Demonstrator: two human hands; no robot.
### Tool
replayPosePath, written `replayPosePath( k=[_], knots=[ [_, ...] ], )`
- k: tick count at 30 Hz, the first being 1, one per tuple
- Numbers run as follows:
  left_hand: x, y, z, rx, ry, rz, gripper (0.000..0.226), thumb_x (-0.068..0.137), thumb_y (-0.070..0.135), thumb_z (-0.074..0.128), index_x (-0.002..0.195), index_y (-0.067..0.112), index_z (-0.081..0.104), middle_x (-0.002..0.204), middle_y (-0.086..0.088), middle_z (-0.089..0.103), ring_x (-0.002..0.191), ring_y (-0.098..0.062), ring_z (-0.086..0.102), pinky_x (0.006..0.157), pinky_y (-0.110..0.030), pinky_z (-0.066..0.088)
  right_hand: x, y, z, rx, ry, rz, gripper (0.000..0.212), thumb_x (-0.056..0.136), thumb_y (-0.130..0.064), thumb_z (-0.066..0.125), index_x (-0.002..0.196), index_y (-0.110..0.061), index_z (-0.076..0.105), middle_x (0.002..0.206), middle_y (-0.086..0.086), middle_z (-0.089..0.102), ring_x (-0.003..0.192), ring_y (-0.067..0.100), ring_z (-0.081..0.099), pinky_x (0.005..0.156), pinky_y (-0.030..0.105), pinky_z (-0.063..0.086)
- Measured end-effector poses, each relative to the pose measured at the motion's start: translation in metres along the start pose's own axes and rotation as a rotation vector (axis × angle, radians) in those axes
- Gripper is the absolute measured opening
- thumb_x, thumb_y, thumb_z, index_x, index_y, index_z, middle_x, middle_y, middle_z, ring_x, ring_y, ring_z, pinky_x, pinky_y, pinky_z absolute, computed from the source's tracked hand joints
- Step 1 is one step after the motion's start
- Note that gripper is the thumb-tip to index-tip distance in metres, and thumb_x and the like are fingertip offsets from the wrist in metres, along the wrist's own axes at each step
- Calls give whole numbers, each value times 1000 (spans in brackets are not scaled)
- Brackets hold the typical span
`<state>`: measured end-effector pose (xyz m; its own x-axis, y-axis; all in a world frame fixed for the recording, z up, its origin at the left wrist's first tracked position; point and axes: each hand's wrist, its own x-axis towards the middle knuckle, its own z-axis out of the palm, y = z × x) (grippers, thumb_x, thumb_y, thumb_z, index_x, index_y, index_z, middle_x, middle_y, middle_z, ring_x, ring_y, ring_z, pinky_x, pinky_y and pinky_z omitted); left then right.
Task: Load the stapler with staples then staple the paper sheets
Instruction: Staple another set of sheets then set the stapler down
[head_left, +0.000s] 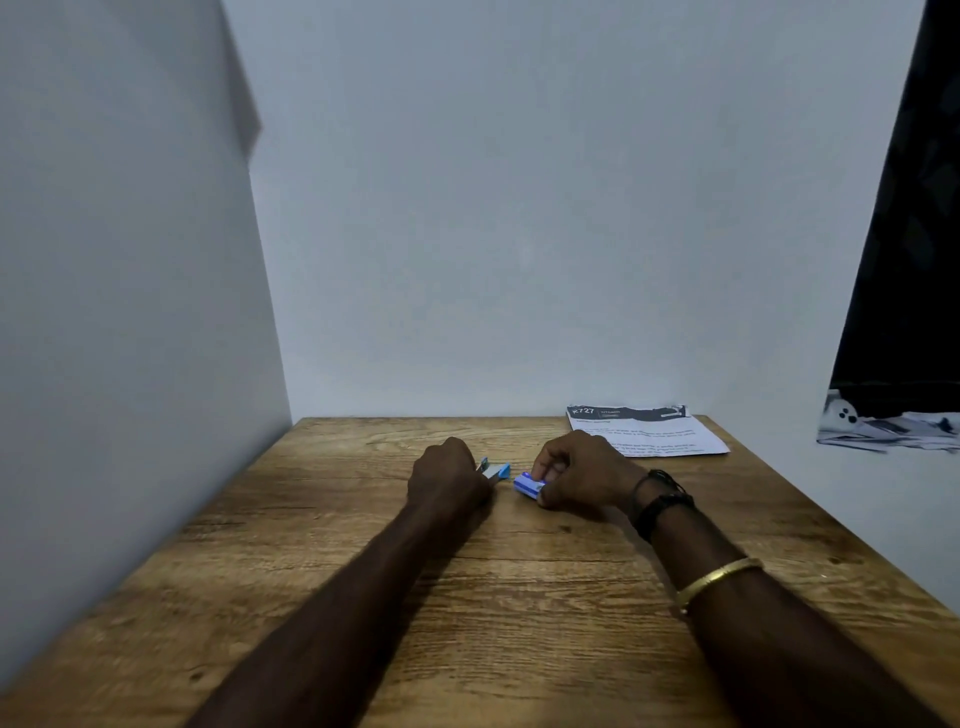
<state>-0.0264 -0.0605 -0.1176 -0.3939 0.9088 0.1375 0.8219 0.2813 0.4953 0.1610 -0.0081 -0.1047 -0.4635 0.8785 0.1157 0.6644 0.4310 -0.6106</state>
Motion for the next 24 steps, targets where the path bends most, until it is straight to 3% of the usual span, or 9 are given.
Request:
replayPosePath(
  k=[2, 6, 8, 12, 16, 24],
  knots=[
    [-1, 0, 2, 15, 11, -17, 32, 78, 28, 73, 107, 14, 69, 106, -8, 72, 99, -26, 67, 80, -37, 59, 2, 0, 2, -11, 60, 30, 23, 65, -16, 85, 83, -27, 76, 86, -10, 68, 78, 6, 62, 59, 19, 44],
    [-4, 2, 6, 27, 34, -17, 52, 79, 33, 71, 125, 15, 55, 121, -9, 66, 113, -29, 62, 90, -40, 57, 7, -4, 10, -73, 189, 102, 20, 67, -24, 83, 86, -26, 76, 103, -6, 68, 95, 14, 65, 69, 22, 43],
    [-6, 5, 6, 43, 28, -15, 57, 80, 35, 71, 128, 14, 48, 122, -10, 65, 115, -31, 61, 91, -42, 57, 8, -6, 14, -86, 239, 122, 18, 66, -26, 83, 82, -26, 74, 102, -6, 68, 93, 15, 64, 69, 21, 42],
    [-10, 13, 10, 91, 56, 20, 63, 82, 40, 70, 131, 12, 43, 119, -11, 66, 112, -32, 63, 80, -38, 53, 7, -8, 19, -109, 277, 142, 16, 65, -27, 83, 74, -25, 70, 86, -6, 63, 83, 14, 59, 54, 19, 34],
    [-14, 18, 15, 106, 96, 49, 67, 83, 42, 69, 135, 12, 40, 116, -11, 67, 109, -33, 64, 73, -36, 47, 7, -7, 22, -158, 313, 125, 16, 67, -29, 82, 77, -18, 74, 91, -1, 72, 86, 18, 62, 67, 22, 41],
    [-15, 17, 15, 107, 97, 61, 63, 83, 41, 69, 133, 14, 40, 116, -11, 67, 109, -33, 64, 82, -40, 54, 5, -7, 23, -179, 296, 128, 21, 73, -34, 80, 80, -14, 76, 89, 4, 76, 92, 22, 68, 73, 26, 51]
  ],
)
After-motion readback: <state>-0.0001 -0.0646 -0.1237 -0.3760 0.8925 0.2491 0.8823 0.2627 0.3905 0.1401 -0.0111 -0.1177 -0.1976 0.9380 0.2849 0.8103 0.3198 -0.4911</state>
